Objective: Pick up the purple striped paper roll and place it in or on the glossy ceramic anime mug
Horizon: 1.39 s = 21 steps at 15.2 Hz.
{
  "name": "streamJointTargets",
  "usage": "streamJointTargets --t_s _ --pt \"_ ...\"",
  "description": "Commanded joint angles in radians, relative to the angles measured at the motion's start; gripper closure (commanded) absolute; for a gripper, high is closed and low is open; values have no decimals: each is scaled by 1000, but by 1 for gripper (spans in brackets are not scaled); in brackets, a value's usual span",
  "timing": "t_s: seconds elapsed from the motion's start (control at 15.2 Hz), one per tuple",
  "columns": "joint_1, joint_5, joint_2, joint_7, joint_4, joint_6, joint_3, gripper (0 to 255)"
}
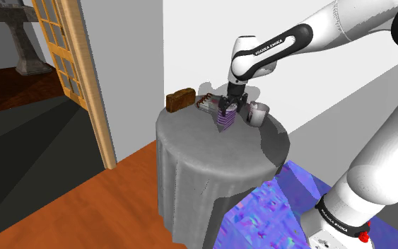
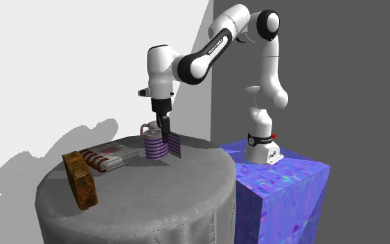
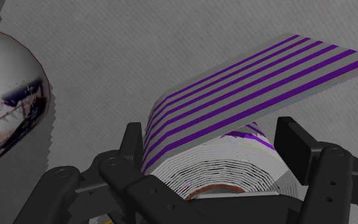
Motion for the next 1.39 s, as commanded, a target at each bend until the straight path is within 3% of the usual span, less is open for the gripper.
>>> streamJointTargets --t_s 0.0,1.32 --pt "0 1 -15 -1 11 -25 0 255" --pt "0 8 -112 -9 178 -289 0 255"
